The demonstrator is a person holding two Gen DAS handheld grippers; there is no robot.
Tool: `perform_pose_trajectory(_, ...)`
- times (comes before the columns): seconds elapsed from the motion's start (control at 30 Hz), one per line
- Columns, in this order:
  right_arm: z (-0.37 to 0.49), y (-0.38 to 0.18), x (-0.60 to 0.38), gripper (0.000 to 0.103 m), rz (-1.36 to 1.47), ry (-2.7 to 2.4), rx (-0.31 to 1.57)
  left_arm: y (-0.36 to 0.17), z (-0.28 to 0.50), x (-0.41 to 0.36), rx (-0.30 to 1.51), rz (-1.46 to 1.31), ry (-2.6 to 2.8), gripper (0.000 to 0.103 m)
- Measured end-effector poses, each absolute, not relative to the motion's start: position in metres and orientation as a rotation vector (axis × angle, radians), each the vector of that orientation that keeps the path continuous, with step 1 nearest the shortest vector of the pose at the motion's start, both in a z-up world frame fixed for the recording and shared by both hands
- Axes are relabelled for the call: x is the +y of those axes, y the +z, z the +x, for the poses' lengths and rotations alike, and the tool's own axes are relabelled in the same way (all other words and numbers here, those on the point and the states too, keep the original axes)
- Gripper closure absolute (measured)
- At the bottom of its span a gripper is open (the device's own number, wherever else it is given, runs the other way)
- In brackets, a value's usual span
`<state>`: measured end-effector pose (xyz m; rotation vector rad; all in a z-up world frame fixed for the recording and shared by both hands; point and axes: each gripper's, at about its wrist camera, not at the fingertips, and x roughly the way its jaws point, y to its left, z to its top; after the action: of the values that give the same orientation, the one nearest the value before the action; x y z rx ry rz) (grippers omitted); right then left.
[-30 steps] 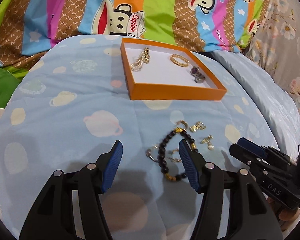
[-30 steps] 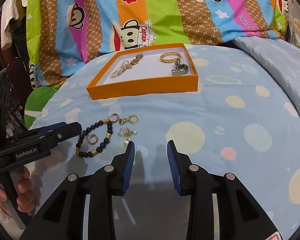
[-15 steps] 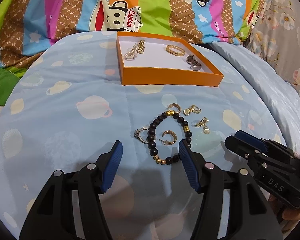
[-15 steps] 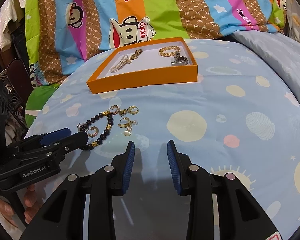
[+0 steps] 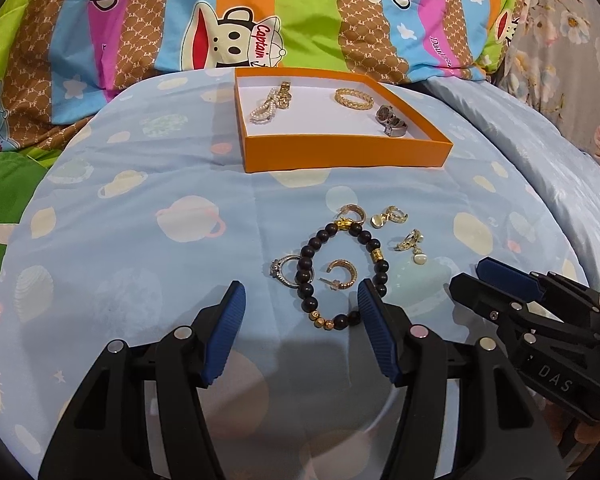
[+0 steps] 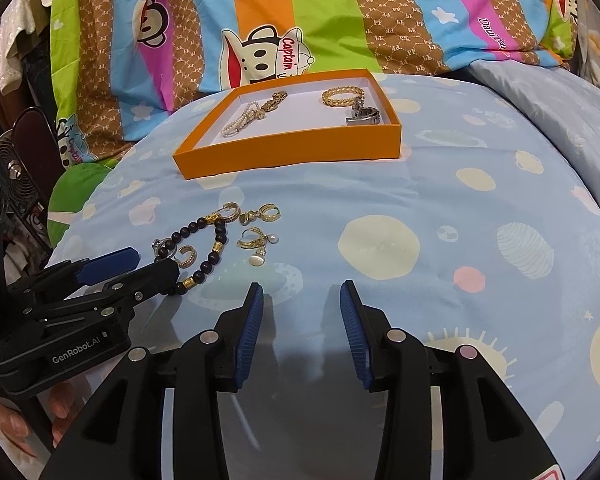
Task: Organize jewelry
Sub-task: 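Grasp a gold earring with the right tool while the left tool grasps the black bead bracelet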
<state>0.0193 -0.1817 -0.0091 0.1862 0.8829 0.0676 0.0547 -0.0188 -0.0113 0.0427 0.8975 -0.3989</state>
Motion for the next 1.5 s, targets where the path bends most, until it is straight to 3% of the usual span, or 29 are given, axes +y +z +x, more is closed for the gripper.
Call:
perform_pose_trajectory(0.3,0.019,-0.01,-0.18,0.059,0.187,0.073,0.884,-0.012,0.055,-0.017,0.898,0.036,-0.39,0.053)
perform_pose_trajectory(0.43,0.019,-0.01,-0.179,0.058,0.184,0.075,0.885,-0.012,0.055,-0.02,0.897,0.05,-0.401,0.069)
perform_pose_trajectory(0.6,0.019,-0.01,-0.179,0.057,0.183,0.074,0.885,-0.012,0.054,-0.024,0.898,0.065,-0.408,0.075)
perform_pose_trajectory(0.73,0.019,-0.01,-0.179,0.057,0.181,0.072,0.885,-0.013,0.052,-0.024,0.904,0.051,-0.445,0.096)
perform_pose_trajectory(1.1,0.031,-0.004,-0.174,0.058,0.191,0.09,0.861,-0.005,0.027,-0.009,0.863,0.009,-0.491,0.096)
perform_pose_trajectory(1.23,0.044,-0.006,-0.162,0.069,0.155,0.116,0.878,-0.008,0.023,0.001,0.879,-0.005,-0.476,0.096)
perform_pose_trajectory(1.5,0.066,-0.01,-0.158,0.074,0.16,0.113,0.896,-0.011,0.025,0.002,0.905,-0.006,-0.466,0.096)
